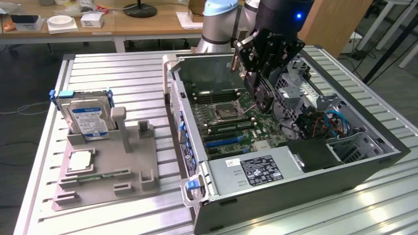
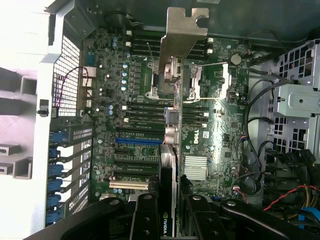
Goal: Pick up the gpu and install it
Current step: 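Insert the gpu into the slot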
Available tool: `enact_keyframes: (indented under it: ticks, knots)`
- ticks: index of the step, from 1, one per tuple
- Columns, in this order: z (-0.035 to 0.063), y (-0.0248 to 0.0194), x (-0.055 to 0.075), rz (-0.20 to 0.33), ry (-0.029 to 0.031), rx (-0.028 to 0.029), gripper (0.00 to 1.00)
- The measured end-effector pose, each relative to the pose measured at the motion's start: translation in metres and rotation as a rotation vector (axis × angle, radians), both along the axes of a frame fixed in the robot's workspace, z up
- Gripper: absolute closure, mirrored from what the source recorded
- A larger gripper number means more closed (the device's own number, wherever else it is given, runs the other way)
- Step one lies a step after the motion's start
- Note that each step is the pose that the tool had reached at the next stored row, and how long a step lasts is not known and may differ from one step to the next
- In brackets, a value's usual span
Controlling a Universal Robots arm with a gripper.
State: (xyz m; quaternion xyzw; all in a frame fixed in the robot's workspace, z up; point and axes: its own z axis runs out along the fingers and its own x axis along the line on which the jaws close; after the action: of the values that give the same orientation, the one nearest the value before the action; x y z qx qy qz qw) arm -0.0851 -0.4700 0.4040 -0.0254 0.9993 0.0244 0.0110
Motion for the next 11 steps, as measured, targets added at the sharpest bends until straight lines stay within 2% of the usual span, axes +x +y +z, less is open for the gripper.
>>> enact_keyframes:
  ticks: [11]
  knots:
    - [-0.0001,0.0,0.0002,0.023,0.0,-0.0001,0.74]
